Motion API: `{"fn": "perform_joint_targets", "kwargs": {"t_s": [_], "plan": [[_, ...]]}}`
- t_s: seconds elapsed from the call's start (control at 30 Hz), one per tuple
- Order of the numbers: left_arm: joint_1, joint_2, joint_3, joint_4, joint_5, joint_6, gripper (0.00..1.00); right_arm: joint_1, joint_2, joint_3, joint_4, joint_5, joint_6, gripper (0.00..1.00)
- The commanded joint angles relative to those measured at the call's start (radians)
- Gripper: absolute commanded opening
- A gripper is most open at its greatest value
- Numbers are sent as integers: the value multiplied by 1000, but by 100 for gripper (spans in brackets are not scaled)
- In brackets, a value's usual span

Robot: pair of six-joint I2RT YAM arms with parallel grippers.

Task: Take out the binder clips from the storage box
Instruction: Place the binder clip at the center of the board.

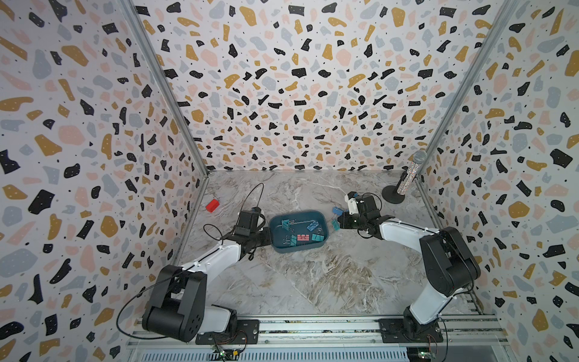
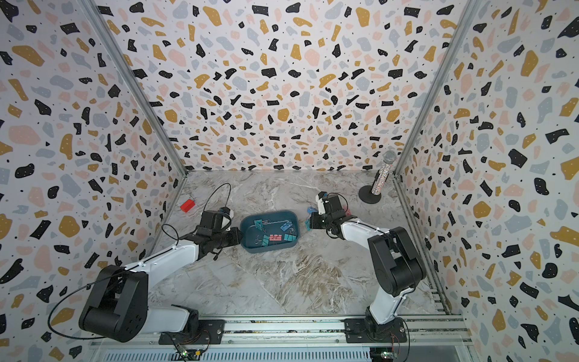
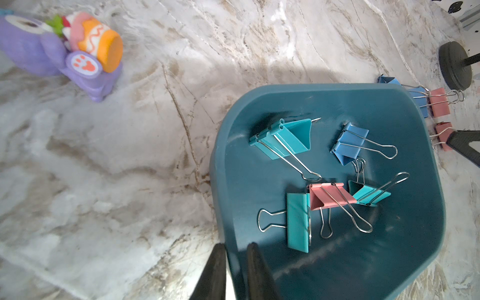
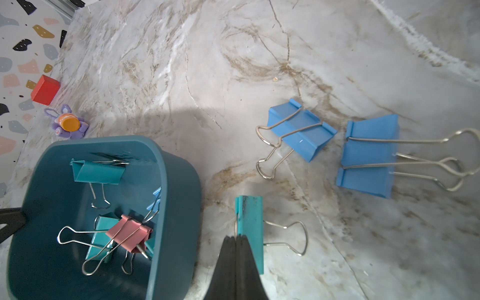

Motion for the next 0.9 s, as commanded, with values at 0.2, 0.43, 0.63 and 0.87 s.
{"fn": "perform_joint_targets", "kwargs": {"t_s": [0.2,0.43,0.63,0.87], "plan": [[0,-22,-13,21,4,2,19,-5,18,-3,27,0,6,0],[0,-22,-14,20,2,3,19,-6,34,-9,36,-5,10,0],[0,-25,-14,18,3,3,19,-12,46,-13,44,-17,12,0],[1,-21,-13,19,4,5,20,-18,49,-34,53,-23,10,3]]}}
